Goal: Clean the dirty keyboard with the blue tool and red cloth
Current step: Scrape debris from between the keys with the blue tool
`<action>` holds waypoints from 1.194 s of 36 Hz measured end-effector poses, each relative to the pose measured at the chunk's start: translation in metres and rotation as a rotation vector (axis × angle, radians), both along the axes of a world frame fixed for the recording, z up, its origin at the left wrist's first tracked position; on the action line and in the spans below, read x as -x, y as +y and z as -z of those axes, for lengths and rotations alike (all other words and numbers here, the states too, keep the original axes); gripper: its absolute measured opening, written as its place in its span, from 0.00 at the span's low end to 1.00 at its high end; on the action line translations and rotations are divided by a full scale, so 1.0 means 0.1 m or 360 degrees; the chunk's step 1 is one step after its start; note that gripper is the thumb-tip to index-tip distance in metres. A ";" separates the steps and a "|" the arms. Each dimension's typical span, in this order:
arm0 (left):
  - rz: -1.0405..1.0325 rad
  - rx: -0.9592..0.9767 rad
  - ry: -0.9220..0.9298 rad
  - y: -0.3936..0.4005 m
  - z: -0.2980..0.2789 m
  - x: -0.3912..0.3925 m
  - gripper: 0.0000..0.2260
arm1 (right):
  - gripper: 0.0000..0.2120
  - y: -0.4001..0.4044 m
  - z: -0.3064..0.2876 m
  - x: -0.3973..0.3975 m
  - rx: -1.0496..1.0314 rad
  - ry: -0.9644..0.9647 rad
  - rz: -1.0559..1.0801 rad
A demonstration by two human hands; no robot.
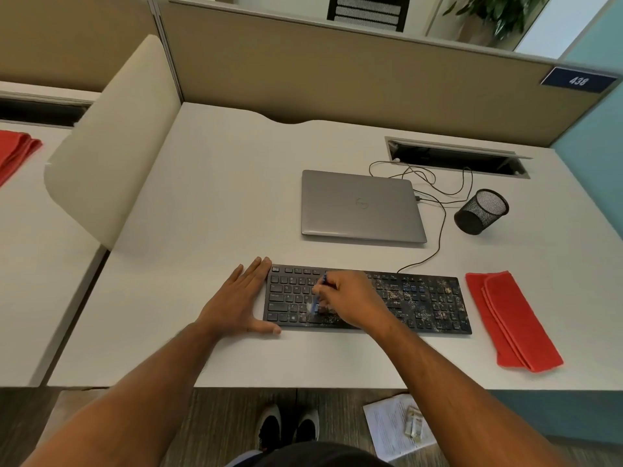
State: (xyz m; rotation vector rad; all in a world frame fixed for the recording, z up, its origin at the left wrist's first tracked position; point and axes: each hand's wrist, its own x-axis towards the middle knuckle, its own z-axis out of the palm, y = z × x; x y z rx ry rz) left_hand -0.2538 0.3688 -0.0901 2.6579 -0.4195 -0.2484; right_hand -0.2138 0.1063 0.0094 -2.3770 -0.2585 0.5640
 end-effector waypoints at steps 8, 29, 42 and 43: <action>-0.0008 0.0007 0.0015 0.00 0.00 0.00 0.63 | 0.09 -0.04 0.01 0.05 -0.0025 -0.0081 0.0089; -0.0009 -0.0003 0.0029 -0.02 -0.04 0.00 0.63 | 0.07 -0.20 -0.09 -0.07 0.0005 -0.0280 0.0215; -0.0015 -0.0014 0.0024 -0.02 -0.04 -0.01 0.64 | 0.10 -0.16 -0.16 -0.07 0.0276 -0.0182 -0.0041; -0.0017 -0.0009 0.0026 -0.02 -0.04 -0.01 0.64 | 0.10 -0.17 -0.15 -0.06 0.0262 -0.0244 -0.0006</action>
